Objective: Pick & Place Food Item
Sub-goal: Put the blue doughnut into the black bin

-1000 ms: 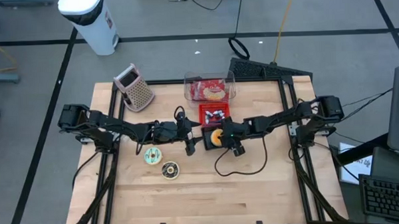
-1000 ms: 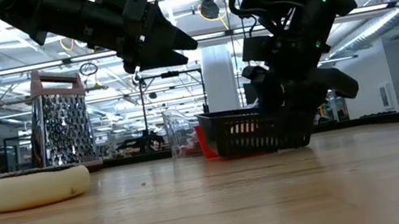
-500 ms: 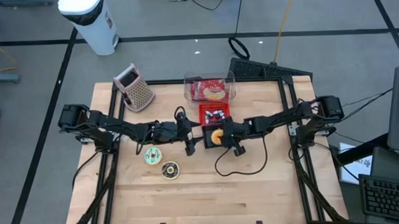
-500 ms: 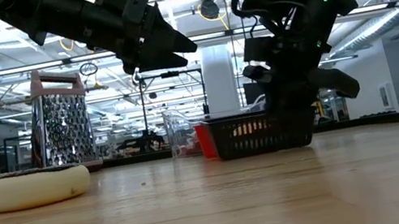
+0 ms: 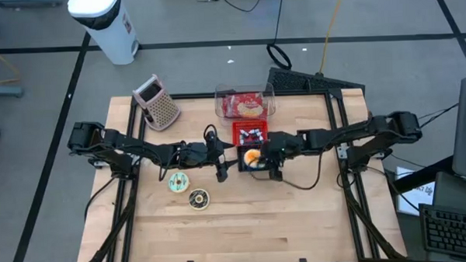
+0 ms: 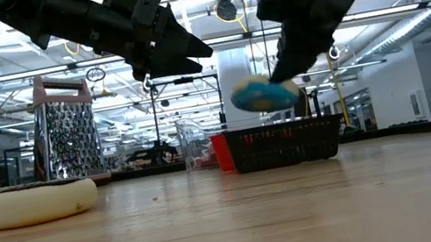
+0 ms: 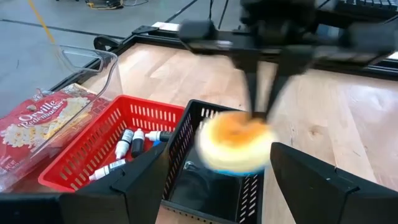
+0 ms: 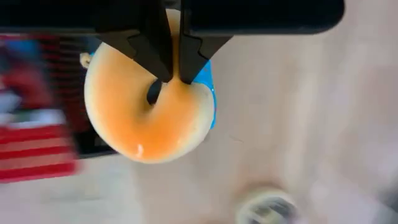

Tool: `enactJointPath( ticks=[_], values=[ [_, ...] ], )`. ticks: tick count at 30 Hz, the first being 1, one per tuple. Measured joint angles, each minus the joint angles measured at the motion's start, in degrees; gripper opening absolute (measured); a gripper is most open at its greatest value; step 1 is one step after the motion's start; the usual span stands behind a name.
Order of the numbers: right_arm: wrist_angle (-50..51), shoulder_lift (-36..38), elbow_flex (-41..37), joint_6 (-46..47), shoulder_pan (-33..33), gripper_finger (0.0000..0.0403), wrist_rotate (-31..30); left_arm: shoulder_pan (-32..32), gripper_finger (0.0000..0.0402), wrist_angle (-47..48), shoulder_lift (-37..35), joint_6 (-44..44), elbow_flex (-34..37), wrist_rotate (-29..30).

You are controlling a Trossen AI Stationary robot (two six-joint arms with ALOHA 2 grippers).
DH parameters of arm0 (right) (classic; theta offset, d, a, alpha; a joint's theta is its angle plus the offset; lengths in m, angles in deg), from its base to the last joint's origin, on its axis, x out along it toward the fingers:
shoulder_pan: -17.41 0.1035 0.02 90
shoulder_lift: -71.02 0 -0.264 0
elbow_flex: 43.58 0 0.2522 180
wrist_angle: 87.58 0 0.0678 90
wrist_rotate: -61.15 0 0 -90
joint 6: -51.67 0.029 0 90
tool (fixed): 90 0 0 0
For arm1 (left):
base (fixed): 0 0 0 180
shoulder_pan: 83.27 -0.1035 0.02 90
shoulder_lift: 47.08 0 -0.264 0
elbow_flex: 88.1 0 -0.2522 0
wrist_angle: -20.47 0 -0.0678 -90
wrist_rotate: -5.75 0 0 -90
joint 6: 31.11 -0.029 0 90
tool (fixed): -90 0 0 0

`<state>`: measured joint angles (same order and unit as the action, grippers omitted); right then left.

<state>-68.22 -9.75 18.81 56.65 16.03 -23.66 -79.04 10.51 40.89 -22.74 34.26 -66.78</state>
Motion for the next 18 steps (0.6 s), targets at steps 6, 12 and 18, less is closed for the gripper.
enactJointPath(
  ticks=[6,12,18],
  values=[
    [-8.44,2.76,-7.51,16.05,-1.94,0.0004,12.05,0.0,0.0283,0.02,0.0,0.79,0.0,-0.01],
    [-34.43,4.67,-19.29,29.05,-5.23,0.0004,17.79,0.0,0.0283,-0.48,-0.02,2.12,-0.02,-0.26],
    [-53.22,4.79,-24.05,35.76,-7.66,0.0004,22.88,-1.39,0.0282,-5.32,0.0,1.22,-0.03,-11.21]
  ],
)
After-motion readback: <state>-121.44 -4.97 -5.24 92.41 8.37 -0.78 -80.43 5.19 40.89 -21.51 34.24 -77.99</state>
